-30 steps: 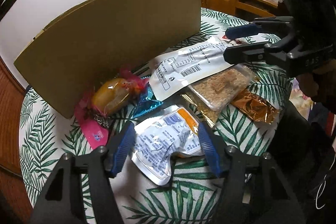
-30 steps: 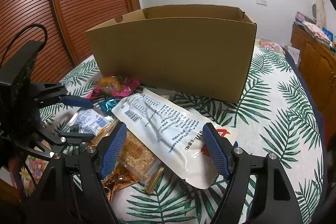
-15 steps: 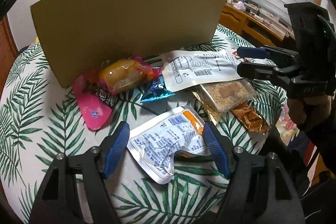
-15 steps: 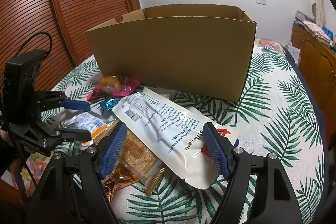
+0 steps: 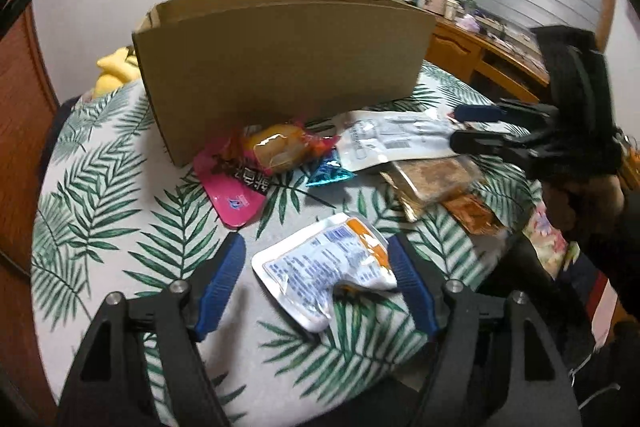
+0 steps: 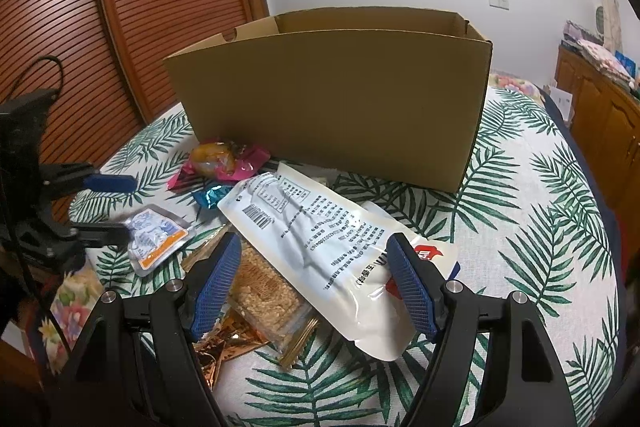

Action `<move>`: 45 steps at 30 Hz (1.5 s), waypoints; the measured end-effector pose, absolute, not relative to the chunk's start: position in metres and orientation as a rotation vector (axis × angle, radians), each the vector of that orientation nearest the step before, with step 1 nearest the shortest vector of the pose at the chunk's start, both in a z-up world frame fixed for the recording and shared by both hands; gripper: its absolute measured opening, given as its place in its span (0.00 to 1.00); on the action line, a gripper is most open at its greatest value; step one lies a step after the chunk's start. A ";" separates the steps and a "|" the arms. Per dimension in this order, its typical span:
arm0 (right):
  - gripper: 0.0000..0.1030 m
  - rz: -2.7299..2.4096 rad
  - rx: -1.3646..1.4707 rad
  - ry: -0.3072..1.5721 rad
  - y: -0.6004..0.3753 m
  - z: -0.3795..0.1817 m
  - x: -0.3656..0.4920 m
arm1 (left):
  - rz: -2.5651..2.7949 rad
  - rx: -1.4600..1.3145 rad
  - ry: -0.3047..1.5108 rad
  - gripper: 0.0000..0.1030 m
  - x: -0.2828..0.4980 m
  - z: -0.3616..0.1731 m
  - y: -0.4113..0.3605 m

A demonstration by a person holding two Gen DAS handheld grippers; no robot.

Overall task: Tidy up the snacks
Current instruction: 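Grasp the small white-and-orange pouch with the left tool while the right tool grasps the large white bag, then lift the small pouch with the left tool while the right tool lifts the large white bag over the box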

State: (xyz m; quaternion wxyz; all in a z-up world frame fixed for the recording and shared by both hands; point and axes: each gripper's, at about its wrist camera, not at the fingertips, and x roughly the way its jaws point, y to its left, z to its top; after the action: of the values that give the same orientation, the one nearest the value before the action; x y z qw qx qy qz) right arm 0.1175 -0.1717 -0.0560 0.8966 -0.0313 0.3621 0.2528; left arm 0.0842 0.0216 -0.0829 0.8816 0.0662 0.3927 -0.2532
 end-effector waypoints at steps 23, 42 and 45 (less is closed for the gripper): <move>0.74 0.537 -0.105 0.779 -0.168 -0.049 0.128 | -0.522 0.306 0.904 0.64 0.105 -0.106 -0.007; 0.84 0.637 -0.351 0.955 -0.119 -0.064 0.171 | -0.534 0.073 0.865 0.31 0.111 -0.100 0.011; 0.87 0.657 -0.326 0.992 -0.117 -0.066 0.178 | -0.528 0.047 0.857 0.31 0.110 -0.100 0.013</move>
State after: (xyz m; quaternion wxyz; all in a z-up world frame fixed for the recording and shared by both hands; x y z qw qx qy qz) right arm 0.1783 -0.1174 -0.0660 0.8157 -0.1528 0.4650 0.3083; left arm 0.1101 0.0127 -0.1003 0.8757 0.0225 0.4106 -0.2531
